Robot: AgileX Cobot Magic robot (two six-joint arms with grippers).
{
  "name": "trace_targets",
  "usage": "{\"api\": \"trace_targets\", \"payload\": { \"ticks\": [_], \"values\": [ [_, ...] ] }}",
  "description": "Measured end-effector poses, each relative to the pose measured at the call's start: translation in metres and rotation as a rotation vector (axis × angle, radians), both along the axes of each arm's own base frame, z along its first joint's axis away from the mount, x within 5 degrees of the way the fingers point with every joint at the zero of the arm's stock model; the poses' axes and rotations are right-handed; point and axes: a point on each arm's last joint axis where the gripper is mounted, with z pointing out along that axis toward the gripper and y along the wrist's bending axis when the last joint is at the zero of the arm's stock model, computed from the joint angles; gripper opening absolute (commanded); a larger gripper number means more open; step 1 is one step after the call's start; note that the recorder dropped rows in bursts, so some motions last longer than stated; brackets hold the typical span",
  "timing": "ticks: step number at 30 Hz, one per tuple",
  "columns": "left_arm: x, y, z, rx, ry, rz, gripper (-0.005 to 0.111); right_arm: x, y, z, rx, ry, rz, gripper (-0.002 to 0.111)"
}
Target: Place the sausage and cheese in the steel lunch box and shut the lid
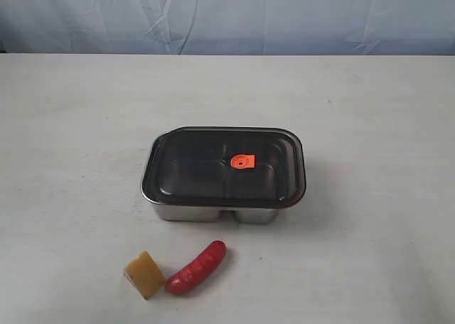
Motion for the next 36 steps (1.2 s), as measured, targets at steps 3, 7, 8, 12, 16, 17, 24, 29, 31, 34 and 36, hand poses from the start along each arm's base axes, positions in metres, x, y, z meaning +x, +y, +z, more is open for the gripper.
{"api": "trace_targets", "payload": {
  "ticks": [3, 7, 8, 12, 16, 17, 24, 29, 31, 34, 36],
  "values": [
    [0.000, 0.000, 0.000, 0.000, 0.000, 0.000, 0.000, 0.000, 0.000, 0.000, 0.000, 0.000, 0.000, 0.000],
    [0.000, 0.000, 0.000, 0.000, 0.000, 0.000, 0.000, 0.000, 0.000, 0.000, 0.000, 0.000, 0.000, 0.000],
    [0.000, 0.000, 0.000, 0.000, 0.000, 0.000, 0.000, 0.000, 0.000, 0.000, 0.000, 0.000, 0.000, 0.000],
    [0.000, 0.000, 0.000, 0.000, 0.000, 0.000, 0.000, 0.000, 0.000, 0.000, 0.000, 0.000, 0.000, 0.000],
    [0.000, 0.000, 0.000, 0.000, 0.000, 0.000, 0.000, 0.000, 0.000, 0.002, 0.000, -0.020, -0.004, 0.000],
    [0.000, 0.000, 0.000, 0.000, 0.000, 0.000, 0.000, 0.001, 0.000, 0.004, 0.037, -0.043, -0.009, 0.000],
    [0.000, 0.000, 0.000, 0.000, 0.000, 0.000, 0.000, 0.003, -0.007, 0.030, 0.761, -0.256, -0.124, 0.000],
    [0.000, 0.000, 0.000, 0.000, 0.000, 0.000, 0.000, 0.003, -0.006, 0.028, 0.987, -0.203, -0.133, 0.000],
    [0.000, 0.000, 0.000, 0.000, 0.000, 0.000, 0.000, 0.002, 0.000, 0.027, 1.007, -0.131, -0.083, 0.000],
    [0.000, 0.000, 0.000, 0.000, 0.000, 0.000, 0.000, -0.002, 0.010, 0.043, 0.988, -0.078, 0.018, 0.000],
    [0.000, 0.000, 0.000, 0.000, 0.000, 0.000, 0.000, -0.002, 0.015, 0.060, 0.936, -0.056, 0.064, 0.000]
  ]
}}
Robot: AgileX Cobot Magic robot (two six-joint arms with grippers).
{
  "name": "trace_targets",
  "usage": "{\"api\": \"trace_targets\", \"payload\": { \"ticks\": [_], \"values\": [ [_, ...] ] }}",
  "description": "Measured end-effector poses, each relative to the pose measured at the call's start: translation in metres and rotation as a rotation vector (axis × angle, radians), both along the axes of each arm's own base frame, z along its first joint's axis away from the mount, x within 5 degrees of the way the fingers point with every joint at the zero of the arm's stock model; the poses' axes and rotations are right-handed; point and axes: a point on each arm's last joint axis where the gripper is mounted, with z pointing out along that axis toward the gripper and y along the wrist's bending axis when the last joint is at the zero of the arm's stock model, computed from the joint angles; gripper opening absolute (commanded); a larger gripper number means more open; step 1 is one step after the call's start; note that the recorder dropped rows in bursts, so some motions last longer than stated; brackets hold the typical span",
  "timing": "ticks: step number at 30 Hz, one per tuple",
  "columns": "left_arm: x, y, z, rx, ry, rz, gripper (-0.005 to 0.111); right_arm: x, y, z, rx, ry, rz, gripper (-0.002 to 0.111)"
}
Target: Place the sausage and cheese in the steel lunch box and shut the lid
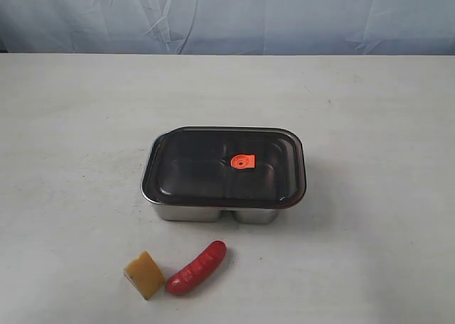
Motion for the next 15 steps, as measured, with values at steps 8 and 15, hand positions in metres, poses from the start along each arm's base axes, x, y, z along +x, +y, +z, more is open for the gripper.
{"api": "trace_targets", "payload": {
  "ticks": [8, 15],
  "values": [
    [0.000, 0.000, 0.000, 0.000, 0.000, 0.000, 0.000, 0.058, 0.023, 0.069, -0.378, 0.110, 0.254, 0.000],
    [0.000, 0.000, 0.000, 0.000, 0.000, 0.000, 0.000, 0.154, 0.052, 0.056, -0.509, 0.296, 0.654, 0.024]
  ]
}}
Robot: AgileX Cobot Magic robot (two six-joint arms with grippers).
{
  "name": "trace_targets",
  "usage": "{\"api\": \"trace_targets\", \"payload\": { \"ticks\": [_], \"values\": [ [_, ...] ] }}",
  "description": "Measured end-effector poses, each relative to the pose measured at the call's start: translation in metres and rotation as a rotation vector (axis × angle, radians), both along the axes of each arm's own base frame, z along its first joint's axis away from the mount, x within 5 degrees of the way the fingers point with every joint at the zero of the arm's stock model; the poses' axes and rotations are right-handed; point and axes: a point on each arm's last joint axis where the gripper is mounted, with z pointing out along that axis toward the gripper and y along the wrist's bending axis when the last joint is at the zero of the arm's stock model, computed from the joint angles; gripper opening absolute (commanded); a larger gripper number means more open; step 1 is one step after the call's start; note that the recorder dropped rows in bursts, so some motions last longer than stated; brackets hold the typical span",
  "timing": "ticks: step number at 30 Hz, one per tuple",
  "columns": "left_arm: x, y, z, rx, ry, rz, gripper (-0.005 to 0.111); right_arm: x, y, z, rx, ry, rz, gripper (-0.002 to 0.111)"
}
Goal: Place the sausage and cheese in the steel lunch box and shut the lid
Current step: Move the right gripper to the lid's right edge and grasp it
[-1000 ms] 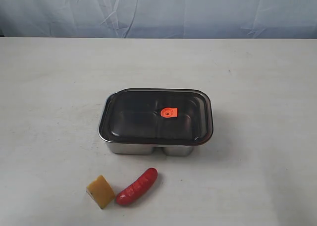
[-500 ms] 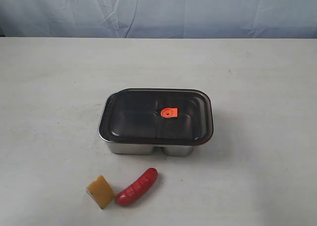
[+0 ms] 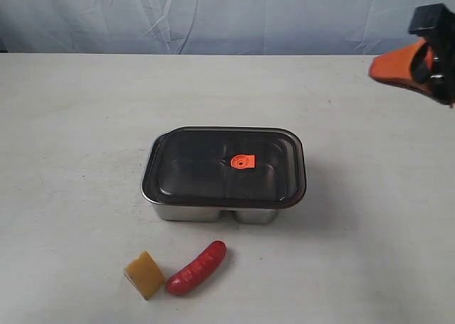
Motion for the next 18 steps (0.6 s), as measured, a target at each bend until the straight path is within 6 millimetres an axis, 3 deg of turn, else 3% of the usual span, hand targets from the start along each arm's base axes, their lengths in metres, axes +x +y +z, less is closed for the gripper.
{"api": "trace_targets", "payload": {
  "ticks": [3, 5, 13, 18],
  "values": [
    [0.000, 0.000, 0.000, 0.000, 0.000, 0.000, 0.000, 0.032, 0.009, -0.022, 0.032, 0.087, 0.098, 0.044],
    [0.000, 0.000, 0.000, 0.000, -0.001, 0.000, 0.000, 0.050, 0.013, -0.042, 0.055, 0.144, 0.140, 0.049],
    [0.000, 0.000, 0.000, 0.000, -0.002, 0.000, 0.000, 0.081, 0.020, -0.121, 0.092, 0.336, 0.217, 0.050],
    [0.000, 0.000, 0.000, 0.000, -0.002, 0.000, 0.000, 0.086, 0.021, -0.150, 0.093, 0.405, 0.225, 0.050]
  ]
}}
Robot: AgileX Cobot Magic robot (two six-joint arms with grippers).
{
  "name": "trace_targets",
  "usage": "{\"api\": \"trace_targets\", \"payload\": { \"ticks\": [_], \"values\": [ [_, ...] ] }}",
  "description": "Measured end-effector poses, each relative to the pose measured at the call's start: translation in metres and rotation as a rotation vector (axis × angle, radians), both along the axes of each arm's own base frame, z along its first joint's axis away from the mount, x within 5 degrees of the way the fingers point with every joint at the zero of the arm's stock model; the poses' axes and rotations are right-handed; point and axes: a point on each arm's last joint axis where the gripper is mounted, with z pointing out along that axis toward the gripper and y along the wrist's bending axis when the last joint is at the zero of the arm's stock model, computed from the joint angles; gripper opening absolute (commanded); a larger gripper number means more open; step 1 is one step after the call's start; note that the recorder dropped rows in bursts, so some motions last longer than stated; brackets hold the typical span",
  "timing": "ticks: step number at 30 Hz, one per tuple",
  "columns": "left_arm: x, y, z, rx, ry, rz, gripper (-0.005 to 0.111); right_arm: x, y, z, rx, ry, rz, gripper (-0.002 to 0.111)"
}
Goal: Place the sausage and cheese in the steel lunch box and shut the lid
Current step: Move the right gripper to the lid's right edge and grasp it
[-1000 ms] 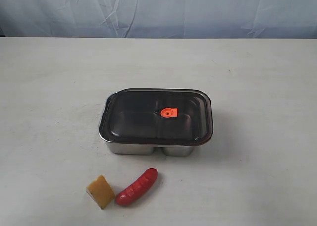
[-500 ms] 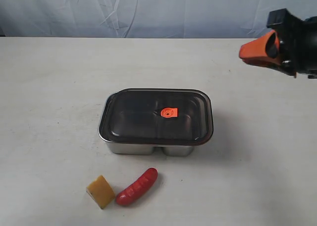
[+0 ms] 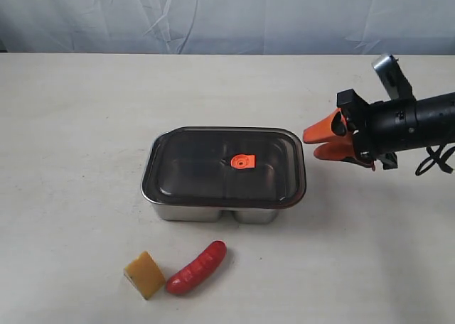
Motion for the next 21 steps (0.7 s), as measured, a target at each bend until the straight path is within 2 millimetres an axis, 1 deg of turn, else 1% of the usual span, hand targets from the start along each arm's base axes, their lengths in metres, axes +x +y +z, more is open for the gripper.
{"api": "trace_targets", "payload": {
  "ticks": [4, 9, 16, 21],
  "values": [
    [0.000, 0.000, 0.000, 0.000, 0.000, 0.000, 0.000, 0.001, 0.001, -0.013, 0.003, 0.035, 0.009, 0.050],
    [0.000, 0.000, 0.000, 0.000, 0.000, 0.000, 0.000, 0.000, 0.003, -0.022, 0.036, 0.056, 0.040, 0.050],
    [0.000, 0.000, 0.000, 0.000, 0.000, 0.000, 0.000, -0.001, 0.005, -0.024, 0.061, 0.065, 0.053, 0.048],
    [0.000, 0.000, 0.000, 0.002, 0.000, 0.000, 0.000, -0.006, 0.019, -0.024, 0.057, 0.062, 0.111, 0.047]
  ]
}}
